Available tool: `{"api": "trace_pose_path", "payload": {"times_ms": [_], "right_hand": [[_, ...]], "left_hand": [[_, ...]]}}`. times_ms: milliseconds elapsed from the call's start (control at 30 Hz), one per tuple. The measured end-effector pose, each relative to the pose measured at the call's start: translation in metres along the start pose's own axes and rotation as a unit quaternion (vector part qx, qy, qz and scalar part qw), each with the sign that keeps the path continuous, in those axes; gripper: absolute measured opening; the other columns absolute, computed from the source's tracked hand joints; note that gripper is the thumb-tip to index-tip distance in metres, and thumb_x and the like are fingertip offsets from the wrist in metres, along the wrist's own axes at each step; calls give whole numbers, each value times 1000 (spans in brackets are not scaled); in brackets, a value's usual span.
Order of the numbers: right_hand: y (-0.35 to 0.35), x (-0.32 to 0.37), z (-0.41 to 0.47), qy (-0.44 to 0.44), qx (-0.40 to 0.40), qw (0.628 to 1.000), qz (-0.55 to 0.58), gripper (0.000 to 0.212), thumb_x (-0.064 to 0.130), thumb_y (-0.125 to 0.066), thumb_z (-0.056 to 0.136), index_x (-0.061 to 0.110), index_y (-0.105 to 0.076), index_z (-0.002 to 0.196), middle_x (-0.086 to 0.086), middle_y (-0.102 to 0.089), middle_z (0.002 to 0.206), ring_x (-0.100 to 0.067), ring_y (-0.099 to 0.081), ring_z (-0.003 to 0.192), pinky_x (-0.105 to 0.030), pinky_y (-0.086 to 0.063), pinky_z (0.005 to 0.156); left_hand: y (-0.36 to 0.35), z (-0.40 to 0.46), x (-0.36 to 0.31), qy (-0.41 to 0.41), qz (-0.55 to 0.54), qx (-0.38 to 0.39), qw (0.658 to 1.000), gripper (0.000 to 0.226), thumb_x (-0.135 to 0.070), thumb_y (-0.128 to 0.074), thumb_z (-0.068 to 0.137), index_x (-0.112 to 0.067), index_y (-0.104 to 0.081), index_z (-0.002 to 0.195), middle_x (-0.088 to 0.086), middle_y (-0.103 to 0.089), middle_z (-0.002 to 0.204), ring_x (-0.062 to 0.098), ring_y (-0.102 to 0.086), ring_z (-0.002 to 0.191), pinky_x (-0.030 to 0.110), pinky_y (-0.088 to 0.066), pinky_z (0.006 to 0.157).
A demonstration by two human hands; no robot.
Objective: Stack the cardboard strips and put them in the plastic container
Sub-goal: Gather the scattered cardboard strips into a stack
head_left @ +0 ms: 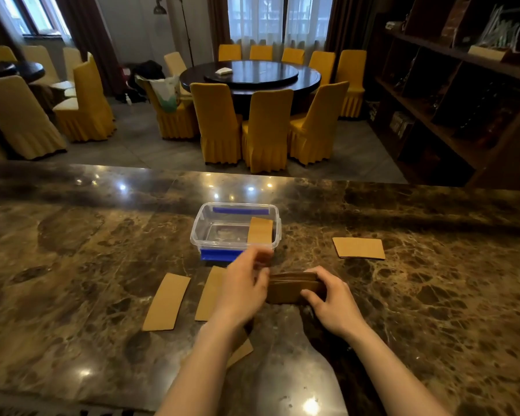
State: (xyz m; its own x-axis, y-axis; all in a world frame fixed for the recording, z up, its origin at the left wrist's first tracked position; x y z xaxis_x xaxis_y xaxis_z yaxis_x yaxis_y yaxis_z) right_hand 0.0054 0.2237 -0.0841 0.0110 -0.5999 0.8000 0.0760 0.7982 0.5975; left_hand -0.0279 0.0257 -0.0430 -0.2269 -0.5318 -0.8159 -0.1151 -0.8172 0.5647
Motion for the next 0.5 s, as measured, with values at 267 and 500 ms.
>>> {"api": "trace_pose_path", "payload": {"times_ms": [267,500], "right_hand": [[-17,-1,0,-15,13,1000,8,21,12,-72,93,28,-66,106,10,-70,105,-2,-63,101,-16,-45,85],[-28,8,1,-16,22,1000,11,23,11,-72,94,28,-66,107,9,-70,106,-7,-64,102,-25,-49,90]], "left_hand": [[37,-59,66,116,246,186,944,68,-58,-87,64,-44,-50,119,-15,-59,124,11,-57,110,33,-54,93],[25,-68,59,119,270,216,931,63,-44,-91,66,-38,-53,115,-7,-64,124,21,-61,112,42,-51,97]]}}
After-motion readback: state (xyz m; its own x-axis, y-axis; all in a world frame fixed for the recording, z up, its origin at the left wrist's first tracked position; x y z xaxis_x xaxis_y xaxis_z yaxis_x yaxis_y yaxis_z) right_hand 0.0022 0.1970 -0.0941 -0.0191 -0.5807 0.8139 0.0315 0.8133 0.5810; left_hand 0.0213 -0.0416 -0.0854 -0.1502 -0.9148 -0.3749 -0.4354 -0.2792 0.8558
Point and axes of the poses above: each hand's wrist, its own z-axis towards the middle knuckle, its own y-axis out of the back of the hand, x = y × z, the point moved 6 cm from there along z, towards the middle knuckle
